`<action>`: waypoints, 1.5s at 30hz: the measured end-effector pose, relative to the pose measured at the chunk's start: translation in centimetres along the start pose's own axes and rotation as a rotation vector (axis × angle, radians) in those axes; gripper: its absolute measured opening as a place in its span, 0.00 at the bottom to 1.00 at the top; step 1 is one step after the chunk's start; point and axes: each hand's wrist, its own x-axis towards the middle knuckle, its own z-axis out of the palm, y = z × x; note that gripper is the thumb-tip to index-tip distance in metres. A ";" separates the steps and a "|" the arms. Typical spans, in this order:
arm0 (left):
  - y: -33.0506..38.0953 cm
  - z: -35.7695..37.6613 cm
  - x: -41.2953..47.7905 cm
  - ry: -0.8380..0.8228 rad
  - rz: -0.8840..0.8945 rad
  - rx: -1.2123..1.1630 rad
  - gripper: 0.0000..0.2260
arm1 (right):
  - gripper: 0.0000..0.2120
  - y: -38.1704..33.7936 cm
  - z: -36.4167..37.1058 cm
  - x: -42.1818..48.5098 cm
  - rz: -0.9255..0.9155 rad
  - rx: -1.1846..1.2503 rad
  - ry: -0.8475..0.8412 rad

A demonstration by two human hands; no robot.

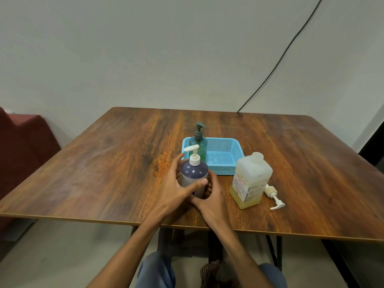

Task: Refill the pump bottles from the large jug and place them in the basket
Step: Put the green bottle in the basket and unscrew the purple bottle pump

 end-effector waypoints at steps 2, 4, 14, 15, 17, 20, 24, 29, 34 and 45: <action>0.7 -0.1 0.2 0.060 0.036 -0.012 0.39 | 0.38 0.0 0.1 0.1 -0.003 -0.005 -0.015; 1.5 -0.2 0.7 0.070 0.087 -0.015 0.30 | 0.36 0.0 0.0 0.1 -0.011 0.000 -0.022; 2.7 -0.3 2.2 -0.018 0.106 -0.120 0.12 | 0.40 0.6 0.1 0.1 -0.012 -0.008 -0.002; 2.6 -0.2 2.2 0.016 0.111 -0.145 0.12 | 0.39 0.7 0.1 0.1 -0.012 -0.007 -0.003; 2.7 0.2 2.2 0.099 0.137 -0.163 0.12 | 0.39 0.7 0.1 0.1 -0.013 -0.002 0.003; 2.9 0.8 2.2 0.209 0.167 -0.126 0.11 | 0.38 0.7 0.1 0.1 -0.015 0.004 0.004; 2.8 0.8 2.5 0.198 0.127 -0.077 0.17 | 0.39 0.7 0.1 0.0 -0.017 0.008 -0.001; 2.5 -0.1 2.0 -0.084 0.089 -0.036 0.23 | 0.39 0.5 0.2 0.0 -0.034 0.013 0.007; 2.3 -0.4 2.4 -0.015 0.129 -0.068 0.14 | 0.39 0.6 0.1 -0.1 -0.032 0.015 0.004; 2.9 -0.1 1.9 -0.081 0.124 -0.066 0.19 | 0.39 0.5 0.1 -0.1 -0.047 0.016 0.003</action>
